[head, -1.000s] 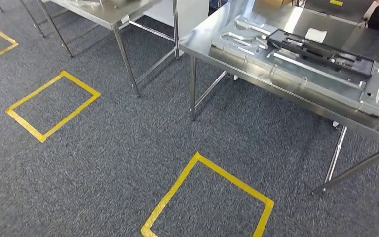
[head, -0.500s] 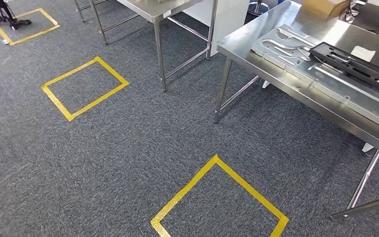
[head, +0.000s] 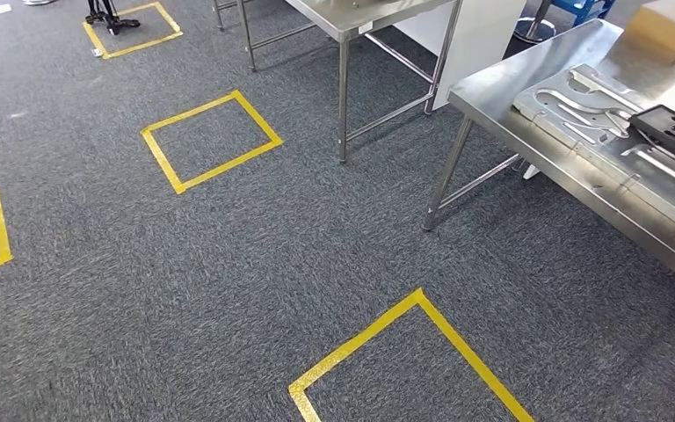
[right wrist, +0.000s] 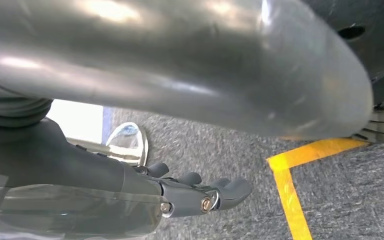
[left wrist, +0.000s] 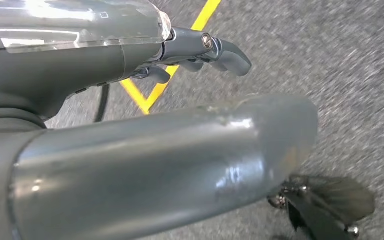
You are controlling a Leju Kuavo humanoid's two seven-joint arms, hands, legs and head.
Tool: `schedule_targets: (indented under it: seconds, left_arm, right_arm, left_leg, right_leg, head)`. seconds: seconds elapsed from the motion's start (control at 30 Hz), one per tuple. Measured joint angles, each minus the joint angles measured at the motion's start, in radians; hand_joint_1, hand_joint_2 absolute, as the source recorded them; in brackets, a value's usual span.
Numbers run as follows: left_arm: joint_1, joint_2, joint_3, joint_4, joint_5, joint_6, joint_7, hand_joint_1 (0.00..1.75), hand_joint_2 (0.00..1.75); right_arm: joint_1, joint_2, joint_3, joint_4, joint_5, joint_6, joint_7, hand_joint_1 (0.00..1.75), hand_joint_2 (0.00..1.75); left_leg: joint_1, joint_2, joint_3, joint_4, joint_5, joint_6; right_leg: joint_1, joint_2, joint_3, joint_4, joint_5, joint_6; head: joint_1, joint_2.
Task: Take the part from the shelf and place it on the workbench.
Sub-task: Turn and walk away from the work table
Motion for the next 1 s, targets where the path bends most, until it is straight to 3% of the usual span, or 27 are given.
schedule_targets:
  seconds: [0.07,0.13,0.17,0.2,0.27,0.3,0.37,0.43,0.5,0.57,0.63,0.67,0.7,0.73,0.8,0.87,0.9,0.93,0.97,1.0]
  left_arm:
    - [-0.003,-0.002,0.0,0.0,-0.001,0.0,0.002,0.0,0.0]
    - [-0.004,-0.004,0.0,0.0,-0.001,0.0,0.002,0.0,0.0]
    - [-0.003,-0.005,0.0,0.0,-0.001,0.0,0.002,0.0,0.0]
    - [-0.002,-0.005,0.0,0.0,-0.001,-0.001,0.002,0.0,0.0]
    - [-0.001,-0.007,0.0,0.0,-0.001,-0.001,0.002,0.0,0.0]
    - [-0.002,-0.009,0.0,0.0,-0.001,-0.002,0.002,0.0,0.0]
    - [-0.004,-0.015,0.0,-0.001,-0.001,-0.003,0.002,0.0,0.0]
    - [-0.003,-0.016,0.0,-0.002,-0.001,-0.003,0.002,0.0,0.0]
    - [-0.001,-0.016,0.0,-0.002,-0.001,-0.003,0.002,0.0,0.0]
    - [-0.002,-0.016,0.0,-0.003,-0.001,-0.003,0.002,0.0,0.0]
    - [-0.004,-0.016,0.0,-0.003,-0.001,-0.003,0.002,0.0,0.0]
    - [-0.003,-0.016,0.0,-0.003,-0.001,-0.003,0.002,0.0,0.0]
    - [-0.003,-0.016,0.0,-0.003,-0.001,-0.004,0.002,0.0,0.0]
    - [-0.002,-0.017,0.0,-0.003,-0.001,-0.004,0.002,0.0,0.0]
    - [-0.003,-0.025,0.0,-0.003,-0.001,-0.007,0.0,0.0,0.0]
    - [-0.008,-0.035,0.001,-0.004,-0.001,-0.011,-0.002,0.0,0.0]
    - [-0.01,-0.04,0.001,-0.005,-0.001,-0.013,-0.004,0.0,0.0]
    - [-0.01,-0.041,0.001,-0.006,-0.001,-0.014,-0.004,0.0,0.0]
    - [-0.007,-0.041,0.001,-0.008,-0.001,-0.015,-0.005,0.0,0.0]
    - [-0.005,-0.04,0.002,-0.009,-0.001,-0.015,-0.005,0.0,0.0]
  right_arm:
    - [0.001,-0.001,-0.002,0.007,0.006,-0.001,0.003,0.0,0.0]
    - [0.002,-0.002,-0.004,0.011,0.012,-0.003,0.006,0.0,0.0]
    - [0.002,-0.003,-0.005,0.013,0.015,-0.004,0.006,0.0,0.0]
    - [0.001,-0.003,-0.005,0.014,0.017,-0.005,0.006,0.0,0.0]
    - [-0.001,-0.004,-0.005,0.016,0.019,-0.007,0.006,0.0,0.0]
    - [-0.001,-0.005,-0.005,0.017,0.02,-0.008,0.006,0.0,0.0]
    - [-0.004,-0.008,-0.005,0.018,0.021,-0.01,0.006,0.0,0.0]
    - [-0.008,-0.01,-0.005,0.018,0.021,-0.012,0.006,0.0,0.0]
    - [-0.01,-0.01,-0.006,0.019,0.021,-0.012,0.006,0.0,0.0]
    - [-0.009,-0.01,-0.007,0.019,0.021,-0.011,0.006,0.0,0.0]
    - [-0.008,-0.01,-0.008,0.02,0.021,-0.011,0.006,0.0,0.0]
    - [-0.008,-0.01,-0.009,0.02,0.021,-0.011,0.006,0.0,0.0]
    - [-0.008,-0.01,-0.009,0.02,0.022,-0.012,0.004,0.0,0.0]
    - [-0.008,-0.01,-0.009,0.02,0.024,-0.012,0.0,0.0,0.0]
    - [-0.006,-0.014,-0.009,0.019,0.033,-0.01,-0.014,0.0,0.0]
    - [-0.004,-0.018,-0.01,0.015,0.044,-0.002,-0.031,0.0,0.0]
    - [-0.004,-0.02,-0.01,0.012,0.05,0.003,-0.038,0.0,0.0]
    - [-0.005,-0.018,-0.01,0.01,0.057,0.008,-0.044,0.0,0.0]
    - [-0.006,-0.016,-0.01,0.007,0.064,0.013,-0.048,0.0,0.0]
    - [-0.004,-0.014,-0.01,0.005,0.071,0.018,-0.051,0.0,0.0]
  left_leg:
    - [0.0,0.056,-0.05,0.107,-0.061,-0.007]
    - [0.008,0.077,-0.104,0.222,-0.11,-0.017]
    - [0.012,0.083,-0.109,0.238,-0.108,-0.022]
    - [0.017,0.088,-0.094,0.216,-0.089,-0.028]
    - [0.025,0.121,-0.023,0.088,-0.031,-0.038]
    - [0.026,0.137,0.006,0.032,-0.012,-0.039]
    - [0.023,0.15,0.025,-0.011,-0.006,-0.026]
    - [0.018,0.129,0.02,-0.008,-0.004,-0.005]
    - [0.017,0.111,0.018,-0.01,0.001,0.009]
    - [0.012,0.092,0.012,-0.012,0.008,0.02]
    - [0.003,0.068,0.004,-0.011,0.013,0.028]
    - [-0.003,0.054,0.002,-0.011,0.014,0.03]
    - [-0.009,0.039,0.003,-0.011,0.015,0.032]
    - [-0.013,0.024,0.005,-0.011,0.015,0.034]
    - [-0.018,-0.003,0.01,-0.012,0.016,0.035]
    - [-0.011,-0.029,0.005,-0.015,0.02,0.031]
    - [-0.007,-0.042,0.002,-0.019,0.024,0.026]
    - [-0.005,-0.058,0.0,-0.028,0.029,0.019]
    - [-0.007,-0.055,0.0,-0.031,0.032,0.016]
    - [-0.011,-0.035,-0.003,-0.022,0.025,0.013]
  right_leg:
    - [-0.001,-0.032,0.006,-0.012,0.005,-0.005]
    - [0.0,-0.063,0.005,-0.009,0.002,-0.004]
    - [-0.001,-0.078,0.004,-0.006,-0.001,-0.001]
    - [-0.003,-0.091,0.005,-0.002,-0.004,0.003]
    - [-0.008,-0.115,0.007,0.012,-0.016,0.017]
    - [-0.008,-0.124,0.007,0.021,-0.024,0.026]
    - [-0.005,-0.138,0.008,0.032,-0.035,0.042]
    - [-0.007,-0.15,0.014,0.029,-0.038,0.054]
    - [-0.013,-0.123,0.008,0.054,-0.063,0.064]
    - [-0.015,-0.068,-0.041,0.16,-0.131,0.065]
    - [-0.009,-0.042,-0.11,0.294,-0.187,0.057]
    - [-0.002,-0.038,-0.129,0.324,-0.186,0.048]
    - [0.006,-0.034,-0.128,0.314,-0.164,0.037]
    - [0.016,-0.025,-0.11,0.266,-0.124,0.021]
    - [0.04,0.025,-0.055,0.127,-0.042,-0.019]
    - [0.054,0.065,-0.026,0.048,-0.011,-0.051]
    - [0.055,0.065,-0.024,0.037,-0.011,-0.059]
    - [0.056,0.052,-0.018,0.022,-0.005,-0.065]
    - [0.052,0.036,-0.007,0.002,0.005,-0.066]
    - [0.047,0.02,0.007,-0.024,0.017,-0.067]
  head:
    - [-0.004,0.0]
    - [-0.006,0.0]
    - [-0.007,0.0]
    - [-0.007,0.0]
    - [-0.008,0.0]
    - [-0.01,0.0]
    - [-0.008,0.0]
    - [-0.003,0.0]
    - [0.001,0.0]
    - [0.007,0.0]
    - [0.008,0.0]
    - [0.008,0.0]
    - [0.008,0.0]
    - [0.008,0.0]
    - [0.005,0.0]
    - [0.004,0.0]
    - [0.005,0.0]
    - [0.007,0.0]
    - [0.009,0.0]
    - [0.008,0.0]
